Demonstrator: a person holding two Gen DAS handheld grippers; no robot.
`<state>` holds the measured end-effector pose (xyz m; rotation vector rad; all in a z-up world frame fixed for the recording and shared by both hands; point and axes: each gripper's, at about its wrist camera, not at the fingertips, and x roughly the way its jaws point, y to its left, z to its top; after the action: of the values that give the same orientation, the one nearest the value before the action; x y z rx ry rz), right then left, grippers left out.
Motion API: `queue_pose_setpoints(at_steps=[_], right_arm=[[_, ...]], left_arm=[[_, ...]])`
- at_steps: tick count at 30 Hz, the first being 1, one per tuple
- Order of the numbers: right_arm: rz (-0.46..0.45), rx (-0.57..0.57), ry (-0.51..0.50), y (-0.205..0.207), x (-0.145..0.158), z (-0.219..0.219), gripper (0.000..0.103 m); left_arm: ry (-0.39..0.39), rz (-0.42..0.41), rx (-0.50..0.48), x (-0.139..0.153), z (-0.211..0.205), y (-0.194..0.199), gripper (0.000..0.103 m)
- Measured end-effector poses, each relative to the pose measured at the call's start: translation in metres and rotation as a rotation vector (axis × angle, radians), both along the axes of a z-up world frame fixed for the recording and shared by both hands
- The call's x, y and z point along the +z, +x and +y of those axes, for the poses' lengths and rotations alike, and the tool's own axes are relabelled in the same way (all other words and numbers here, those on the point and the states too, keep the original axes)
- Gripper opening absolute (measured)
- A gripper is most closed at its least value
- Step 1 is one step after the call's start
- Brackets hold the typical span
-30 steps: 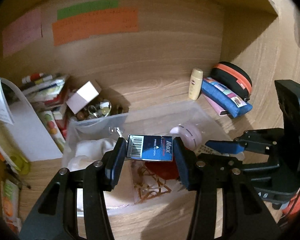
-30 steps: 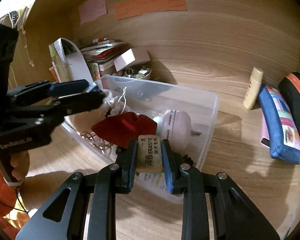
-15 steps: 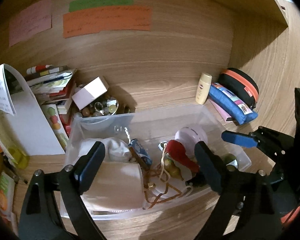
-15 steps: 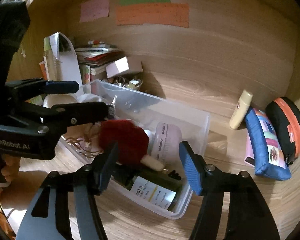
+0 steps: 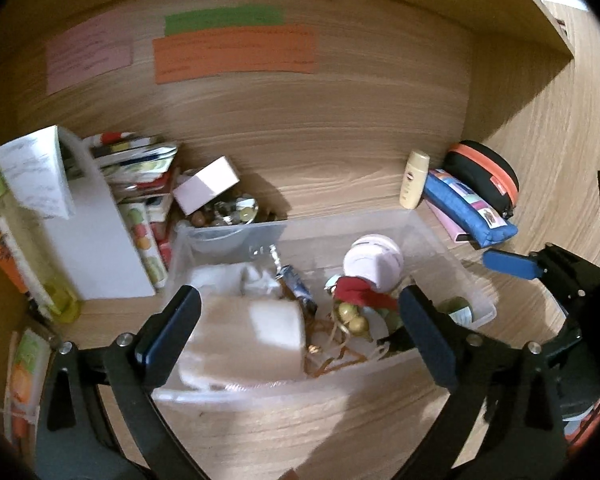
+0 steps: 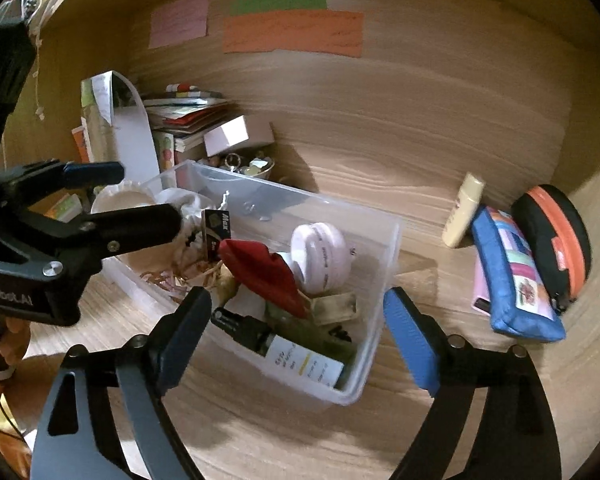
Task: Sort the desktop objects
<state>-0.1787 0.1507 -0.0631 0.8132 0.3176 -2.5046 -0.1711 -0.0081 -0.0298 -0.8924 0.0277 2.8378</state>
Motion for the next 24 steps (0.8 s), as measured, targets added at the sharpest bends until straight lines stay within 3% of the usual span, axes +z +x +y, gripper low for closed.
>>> queue_pose_setpoints(at_steps=[3, 8, 19, 24], right_arm=[[-0.012, -0.018, 0.005, 0.006, 0.003, 0.005, 0.088], [0.012, -0.051, -0.001, 0.023, 0.009, 0.012, 0.1], [0.066, -0.086, -0.023, 0.062, 0.022, 0.023, 0.103], [0.084, -0.086, -0.029, 0.074, 0.025, 0.026, 0.103]], left_arm=[[0.019, 0.003, 0.022, 0.003, -0.006, 0.01, 0.1], [0.045, 0.01, 0.038, 0.004, -0.009, 0.031, 0.101], [0.011, 0.04, 0.1, 0.001, -0.001, 0.069, 0.102], [0.039, 0.044, 0.101, -0.001, 0.003, 0.078, 0.102]])
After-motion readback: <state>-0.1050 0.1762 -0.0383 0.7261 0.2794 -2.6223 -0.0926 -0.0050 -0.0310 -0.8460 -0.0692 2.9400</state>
